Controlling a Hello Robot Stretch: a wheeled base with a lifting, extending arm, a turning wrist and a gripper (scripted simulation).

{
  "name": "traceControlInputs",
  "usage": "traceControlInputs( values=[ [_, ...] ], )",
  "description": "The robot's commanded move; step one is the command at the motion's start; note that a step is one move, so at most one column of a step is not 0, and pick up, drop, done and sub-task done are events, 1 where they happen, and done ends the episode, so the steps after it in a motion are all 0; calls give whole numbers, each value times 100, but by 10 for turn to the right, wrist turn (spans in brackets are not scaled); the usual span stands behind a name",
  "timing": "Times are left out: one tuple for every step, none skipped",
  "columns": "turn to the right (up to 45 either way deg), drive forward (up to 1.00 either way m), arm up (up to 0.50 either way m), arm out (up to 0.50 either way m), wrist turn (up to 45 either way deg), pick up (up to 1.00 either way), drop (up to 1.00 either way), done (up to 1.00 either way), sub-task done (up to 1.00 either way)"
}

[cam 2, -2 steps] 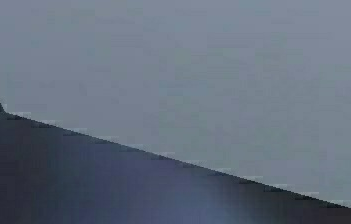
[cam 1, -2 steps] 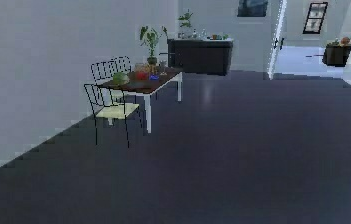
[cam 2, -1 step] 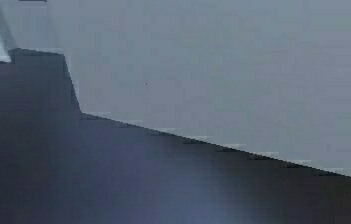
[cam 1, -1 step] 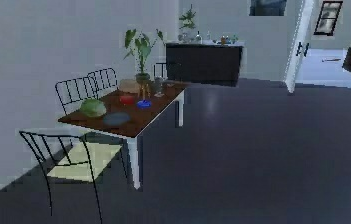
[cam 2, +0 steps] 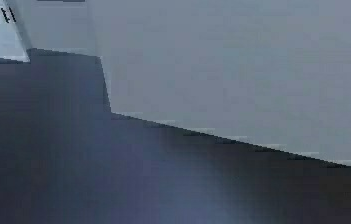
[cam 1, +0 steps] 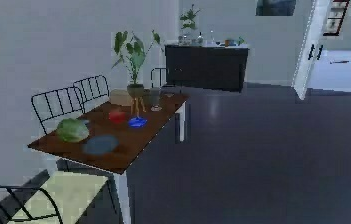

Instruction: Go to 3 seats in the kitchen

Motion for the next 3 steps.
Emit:
traceControlInputs(
  values=[
    [-360,0,0,0,0,0,0,0,0],
    [0,0,0,0,0,0,0,0,100],
    [-390,0,0,0,0,0,0,0,0]
  ],
)
